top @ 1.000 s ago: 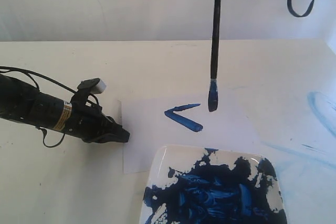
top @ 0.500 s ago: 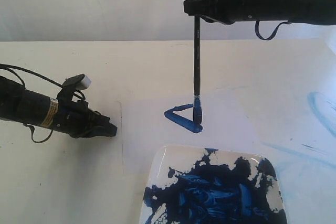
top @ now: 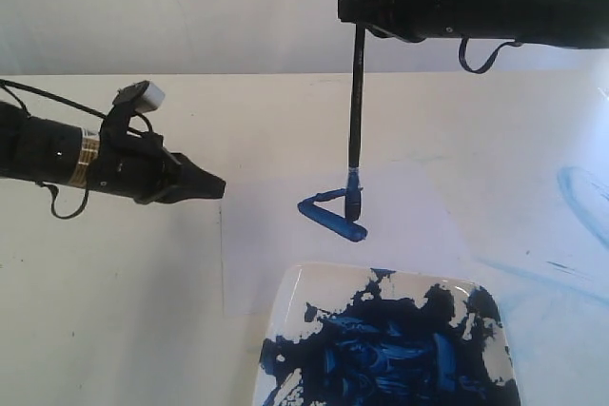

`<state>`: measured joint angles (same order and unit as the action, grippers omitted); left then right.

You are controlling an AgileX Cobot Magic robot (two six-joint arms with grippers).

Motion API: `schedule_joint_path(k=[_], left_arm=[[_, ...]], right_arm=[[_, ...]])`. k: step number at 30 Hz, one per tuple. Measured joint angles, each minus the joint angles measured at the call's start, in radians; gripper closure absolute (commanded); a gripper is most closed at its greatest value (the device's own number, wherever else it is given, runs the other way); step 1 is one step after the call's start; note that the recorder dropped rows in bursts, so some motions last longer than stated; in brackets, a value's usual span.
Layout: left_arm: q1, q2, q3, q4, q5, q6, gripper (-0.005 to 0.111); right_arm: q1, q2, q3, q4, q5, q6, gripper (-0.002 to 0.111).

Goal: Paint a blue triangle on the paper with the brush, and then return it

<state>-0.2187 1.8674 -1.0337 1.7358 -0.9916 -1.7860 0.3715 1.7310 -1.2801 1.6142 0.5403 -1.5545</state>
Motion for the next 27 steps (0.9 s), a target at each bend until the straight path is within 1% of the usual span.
schedule_joint_path(k=[6, 12, 15, 21, 27], left_arm=[[-0.049, 0.0, -0.057, 0.0, 0.106, -0.06, 0.107], [-0.126, 0.0, -0.06, 0.0, 0.198, -0.067, 0.107], [-0.138, 0.0, -0.052, 0.0, 0.212, -0.067, 0.107], [-0.138, 0.004, -0.038, 0.0, 0.213, -0.067, 0.107], [-0.138, 0.05, -0.002, 0.0, 0.213, -0.06, 0.107]], right_arm=[[0.0, 0.0, 0.0, 0.0, -0.01, 0.0, 0.108], [0.0, 0.0, 0.0, 0.0, -0.05, 0.0, 0.108], [0.0, 0.0, 0.0, 0.0, -0.054, 0.0, 0.108], [0.0, 0.0, 0.0, 0.0, -0.056, 0.0, 0.108], [0.0, 0.0, 0.0, 0.0, -0.056, 0.0, 0.108]])
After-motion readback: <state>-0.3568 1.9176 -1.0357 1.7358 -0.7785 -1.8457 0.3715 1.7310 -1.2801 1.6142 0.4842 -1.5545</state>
